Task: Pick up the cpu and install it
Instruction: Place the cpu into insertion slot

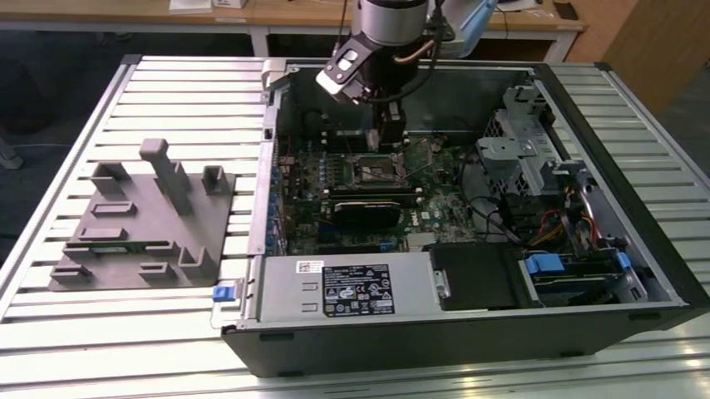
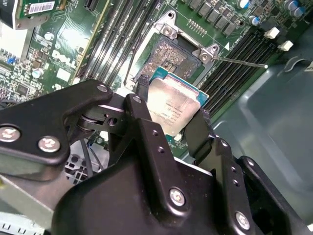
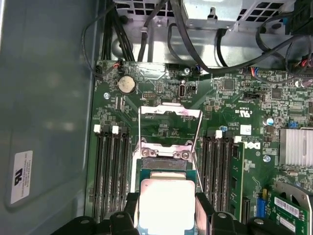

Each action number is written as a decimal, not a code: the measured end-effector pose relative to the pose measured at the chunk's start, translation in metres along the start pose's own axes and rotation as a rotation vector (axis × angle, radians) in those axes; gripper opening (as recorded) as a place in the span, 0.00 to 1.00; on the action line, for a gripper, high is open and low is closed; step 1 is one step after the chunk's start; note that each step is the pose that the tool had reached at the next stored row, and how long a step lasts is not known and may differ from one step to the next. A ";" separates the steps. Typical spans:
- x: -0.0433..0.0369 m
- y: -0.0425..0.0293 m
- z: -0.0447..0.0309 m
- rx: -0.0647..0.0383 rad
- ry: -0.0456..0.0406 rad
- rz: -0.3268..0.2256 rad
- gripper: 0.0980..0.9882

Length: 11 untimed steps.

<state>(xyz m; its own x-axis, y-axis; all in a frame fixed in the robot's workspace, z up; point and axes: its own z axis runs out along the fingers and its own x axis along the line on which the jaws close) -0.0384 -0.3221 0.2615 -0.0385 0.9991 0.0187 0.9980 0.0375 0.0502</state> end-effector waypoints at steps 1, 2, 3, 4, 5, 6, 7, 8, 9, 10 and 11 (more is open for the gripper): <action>0.0000 -0.0001 0.0014 0.000 0.0001 0.000 0.50; 0.0000 -0.0001 0.0031 0.000 0.0001 0.000 0.50; -0.0001 -0.0003 0.0049 0.000 0.0001 0.000 0.50; -0.0001 -0.0005 0.0067 0.000 0.0002 0.000 0.50; -0.0002 -0.0006 0.0085 0.000 0.0002 0.000 0.50; -0.0002 -0.0008 0.0103 0.000 0.0001 0.000 0.50; -0.0002 -0.0009 0.0115 0.000 0.0002 0.000 0.50; -0.0002 -0.0009 0.0125 0.000 0.0006 0.000 0.50; -0.0002 -0.0010 0.0132 0.000 0.0010 0.000 0.50; -0.0002 -0.0014 0.0139 0.000 0.0012 0.000 0.50; -0.0002 -0.0017 0.0146 0.000 0.0013 0.000 0.50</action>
<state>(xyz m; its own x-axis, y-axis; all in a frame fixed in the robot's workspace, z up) -0.0394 -0.3221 0.2469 -0.0383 0.9991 0.0200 0.9980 0.0372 0.0504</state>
